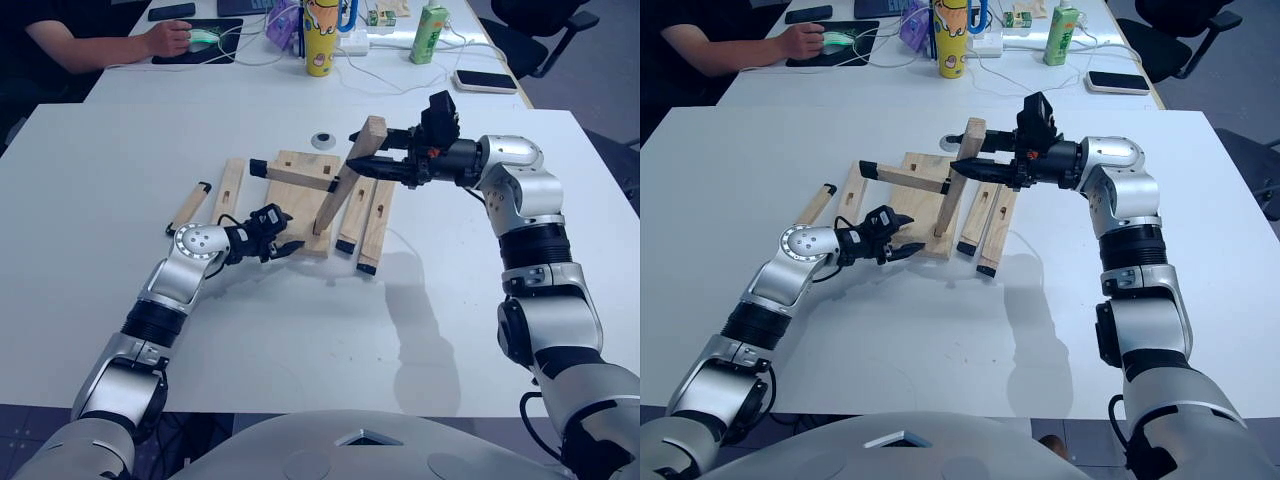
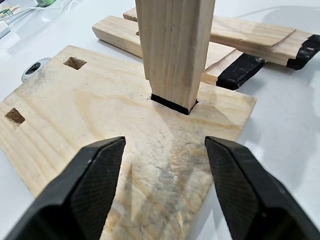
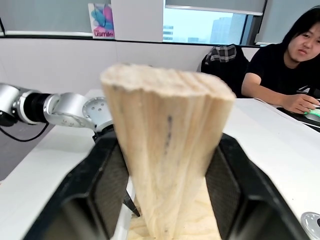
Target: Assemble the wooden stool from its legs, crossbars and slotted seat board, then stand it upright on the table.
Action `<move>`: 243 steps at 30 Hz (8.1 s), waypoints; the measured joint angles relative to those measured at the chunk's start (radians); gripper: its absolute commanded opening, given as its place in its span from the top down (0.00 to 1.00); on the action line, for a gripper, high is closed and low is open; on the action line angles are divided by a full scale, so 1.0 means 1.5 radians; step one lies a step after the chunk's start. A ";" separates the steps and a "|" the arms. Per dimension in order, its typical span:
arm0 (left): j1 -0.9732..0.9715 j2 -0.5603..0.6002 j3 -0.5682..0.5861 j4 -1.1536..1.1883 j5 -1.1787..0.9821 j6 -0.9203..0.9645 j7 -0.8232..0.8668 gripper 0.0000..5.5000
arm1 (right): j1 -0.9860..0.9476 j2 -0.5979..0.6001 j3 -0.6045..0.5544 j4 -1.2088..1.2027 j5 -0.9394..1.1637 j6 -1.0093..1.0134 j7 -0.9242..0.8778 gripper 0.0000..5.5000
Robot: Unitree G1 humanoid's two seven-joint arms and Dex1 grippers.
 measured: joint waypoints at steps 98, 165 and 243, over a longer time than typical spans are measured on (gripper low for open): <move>0.082 -0.168 -0.004 -0.084 -0.025 0.169 0.177 0.46 | 0.252 0.184 0.020 -0.251 -0.073 0.394 -0.785 0.87; 0.090 -0.167 -0.005 -0.074 -0.027 0.162 0.190 0.46 | 0.181 0.183 0.017 -0.235 -0.168 0.652 -0.809 0.32; 0.151 -0.055 0.077 -0.149 -0.157 0.201 0.069 0.46 | 0.474 0.061 -0.018 -0.300 -0.098 0.149 -0.524 0.62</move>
